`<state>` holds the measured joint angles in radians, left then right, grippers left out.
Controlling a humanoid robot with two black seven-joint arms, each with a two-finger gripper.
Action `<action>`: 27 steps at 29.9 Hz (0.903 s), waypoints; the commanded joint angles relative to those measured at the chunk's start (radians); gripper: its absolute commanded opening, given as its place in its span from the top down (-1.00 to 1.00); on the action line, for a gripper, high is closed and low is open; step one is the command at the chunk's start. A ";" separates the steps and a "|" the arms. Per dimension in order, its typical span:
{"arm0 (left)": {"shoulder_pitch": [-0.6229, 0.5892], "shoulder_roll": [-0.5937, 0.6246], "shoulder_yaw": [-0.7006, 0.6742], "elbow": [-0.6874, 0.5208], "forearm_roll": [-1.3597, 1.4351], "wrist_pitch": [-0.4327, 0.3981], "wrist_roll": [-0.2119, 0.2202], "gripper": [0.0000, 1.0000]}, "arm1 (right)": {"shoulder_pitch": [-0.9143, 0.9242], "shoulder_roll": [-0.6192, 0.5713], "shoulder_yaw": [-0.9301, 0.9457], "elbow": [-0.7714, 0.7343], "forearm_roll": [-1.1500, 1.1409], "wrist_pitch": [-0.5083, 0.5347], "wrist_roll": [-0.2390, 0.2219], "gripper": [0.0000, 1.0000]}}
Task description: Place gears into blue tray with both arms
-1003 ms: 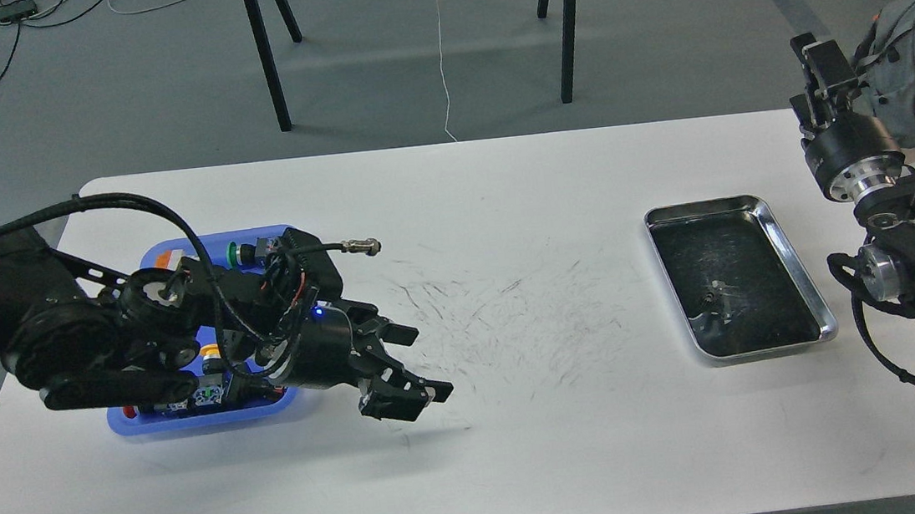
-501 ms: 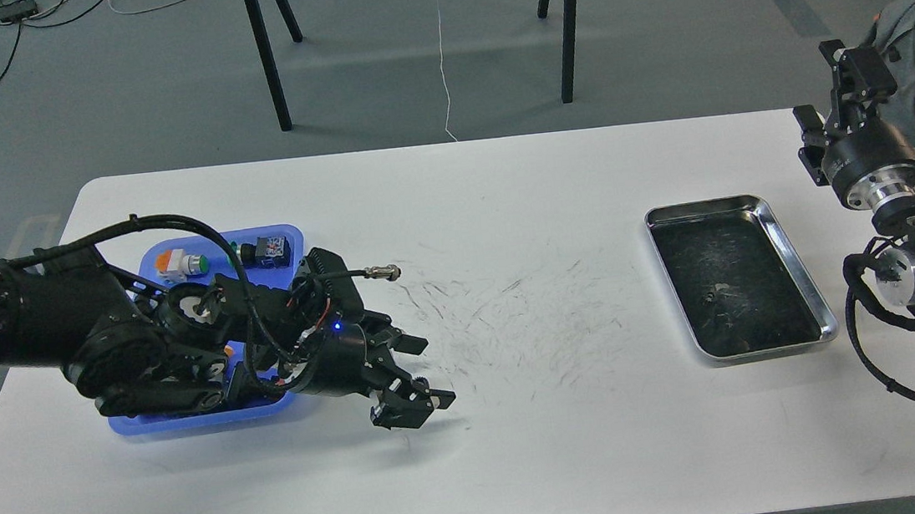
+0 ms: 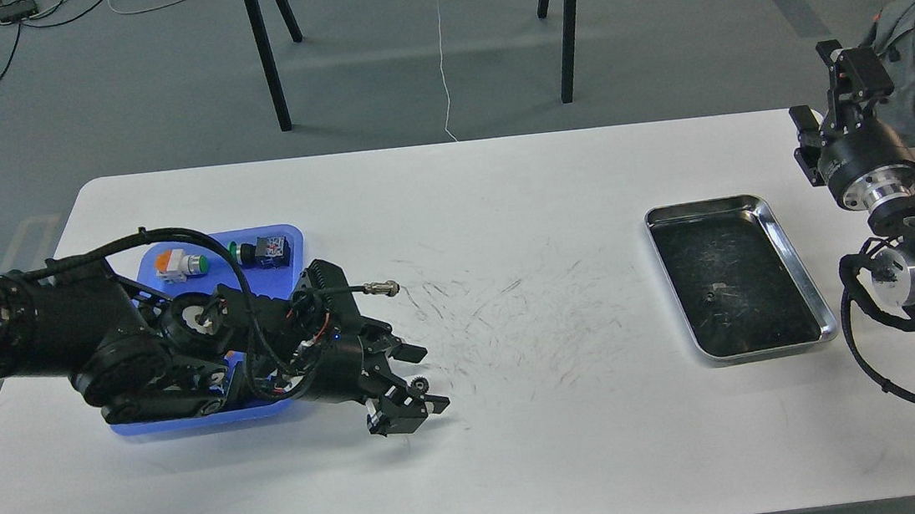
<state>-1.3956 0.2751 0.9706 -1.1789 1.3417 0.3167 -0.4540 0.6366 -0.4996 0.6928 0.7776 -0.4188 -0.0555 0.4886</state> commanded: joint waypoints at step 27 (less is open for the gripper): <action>0.067 -0.065 0.039 0.156 0.028 0.044 -0.035 -0.05 | 0.003 0.001 -0.006 0.005 -0.003 0.000 0.000 -0.92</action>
<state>-1.3336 0.2104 1.0094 -1.0236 1.3700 0.3587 -0.4890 0.6400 -0.4989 0.6886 0.7827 -0.4202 -0.0551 0.4887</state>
